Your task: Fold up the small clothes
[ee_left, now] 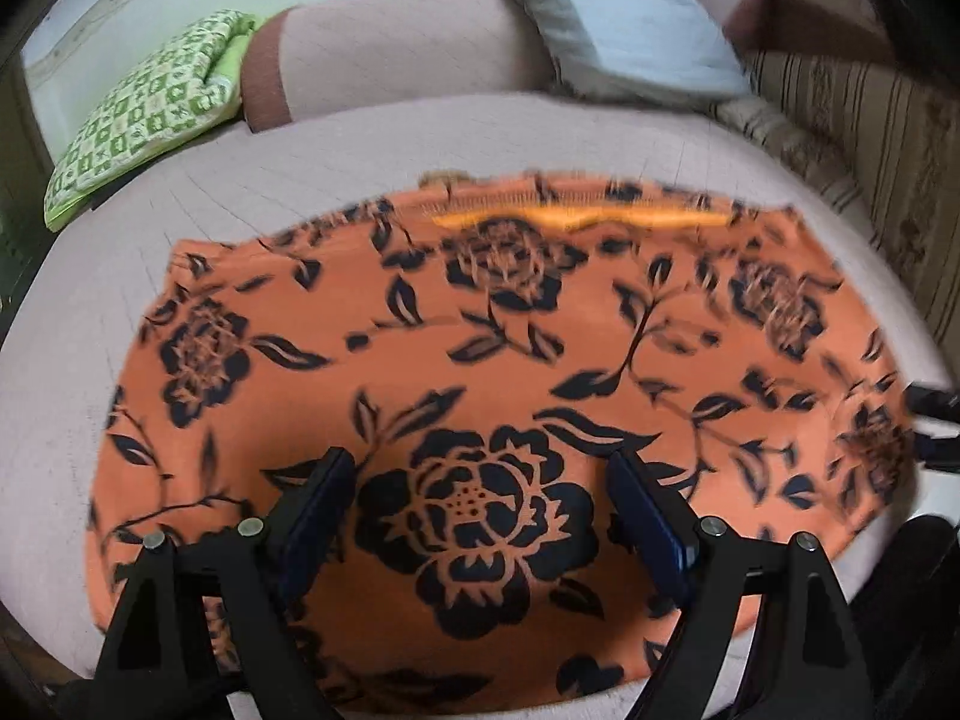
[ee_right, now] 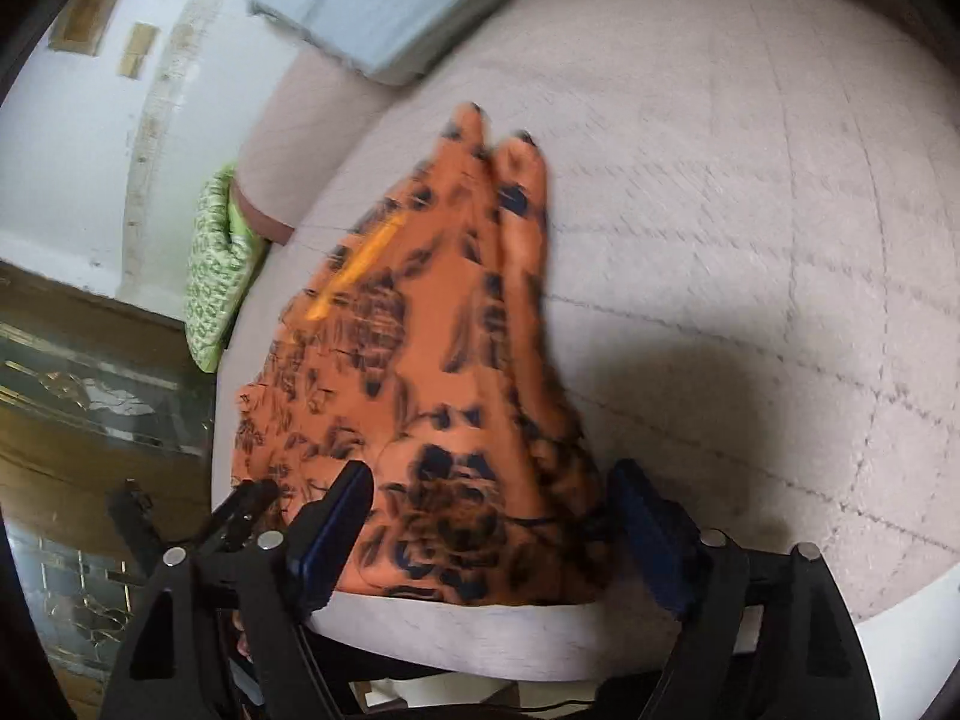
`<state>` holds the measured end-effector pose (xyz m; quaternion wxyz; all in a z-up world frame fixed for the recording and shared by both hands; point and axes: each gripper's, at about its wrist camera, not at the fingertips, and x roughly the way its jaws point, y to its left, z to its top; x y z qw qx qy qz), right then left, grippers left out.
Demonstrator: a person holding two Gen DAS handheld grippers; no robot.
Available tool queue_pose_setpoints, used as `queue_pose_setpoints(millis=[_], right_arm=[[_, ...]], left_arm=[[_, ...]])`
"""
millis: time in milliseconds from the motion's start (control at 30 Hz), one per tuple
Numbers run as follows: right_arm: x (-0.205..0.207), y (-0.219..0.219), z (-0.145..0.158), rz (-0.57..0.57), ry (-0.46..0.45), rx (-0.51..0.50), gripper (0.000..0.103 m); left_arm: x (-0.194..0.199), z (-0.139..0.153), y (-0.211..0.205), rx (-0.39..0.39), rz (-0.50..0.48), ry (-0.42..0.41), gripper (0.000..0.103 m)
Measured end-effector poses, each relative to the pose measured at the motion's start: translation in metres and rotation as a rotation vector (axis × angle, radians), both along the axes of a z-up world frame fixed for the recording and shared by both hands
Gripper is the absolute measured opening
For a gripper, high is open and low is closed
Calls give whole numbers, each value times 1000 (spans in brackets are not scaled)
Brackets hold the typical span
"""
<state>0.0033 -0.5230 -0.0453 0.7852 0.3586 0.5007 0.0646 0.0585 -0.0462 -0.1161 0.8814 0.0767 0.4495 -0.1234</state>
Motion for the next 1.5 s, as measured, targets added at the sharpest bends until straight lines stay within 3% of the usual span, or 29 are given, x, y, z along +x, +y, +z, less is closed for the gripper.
queue_pose_setpoints(millis=[67, 100, 133, 167, 333, 367, 433, 467, 533, 567, 600, 633, 667, 733, 800, 1033, 1067, 1100, 1200, 1300, 1433, 1500], right_arm=[[1, 7, 5, 24, 11, -23, 83], [2, 12, 6, 44, 11, -29, 75], [2, 16, 4, 64, 25, -16, 59], [1, 17, -1, 71, 40, 14, 8], [-22, 14, 13, 0, -36, 7, 10], [-25, 14, 13, -6, -31, -20, 10], [-19, 12, -9, -14, 65, -69, 11], [-18, 8, -17, -29, 74, -20, 14], [-19, 5, -4, -28, 47, 15, 22], [-20, 5, 10, -30, 9, -35, 33], [-20, 4, 20, -38, -13, -83, 63], [-19, 1, 30, -60, -32, -131, 79], [-16, -2, 38, -87, -56, -160, 87], [-1, -6, 45, -88, -84, -148, 87], [25, -9, 39, -54, -85, -107, 87], [102, -29, 0, -83, -13, 24, 82], [107, -26, 2, -57, -12, 30, 51], [111, -21, 5, -25, -3, 39, 10], [105, -20, 21, -41, -54, -69, 9], [96, -44, -18, -142, 32, 2, 10], [86, -42, -5, -169, -28, 79, 17], [78, -42, 8, -209, -18, -5, 23]], left_arm=[[-1, -2, 0, -11, 17, -28, 90], [0, -2, 1, -15, 22, -22, 90], [1, -3, 1, -18, 24, -16, 90], [1, -2, 1, -19, 27, -12, 90], [2, -3, 3, -6, 19, -4, 90], [1, -4, 4, -4, 17, -5, 90], [0, -3, 5, -1, 19, -3, 90], [0, -1, 4, 7, 24, 4, 90], [-3, 6, 4, 10, 15, -15, 90], [-5, 9, 5, 15, 13, -43, 90], [-4, 12, 6, 23, 13, -65, 90], [-4, 12, 7, 27, 14, -73, 90], [-2, 10, 8, 29, 18, -69, 90], [5, -3, 10, 22, 35, -18, 90], [4, -7, 16, -20, 60, -36, 93], [4, -9, 16, -23, 39, -56, 95], [4, -9, 16, -21, 36, -64, 96], [4, -9, 18, -21, 34, -69, 96], [2, -11, 21, -29, 30, -85, 99], [3, -12, 20, -33, 23, -86, 99], [5, -13, 23, -40, 15, -76, 99], [6, -9, 24, -47, 16, -59, 99]])
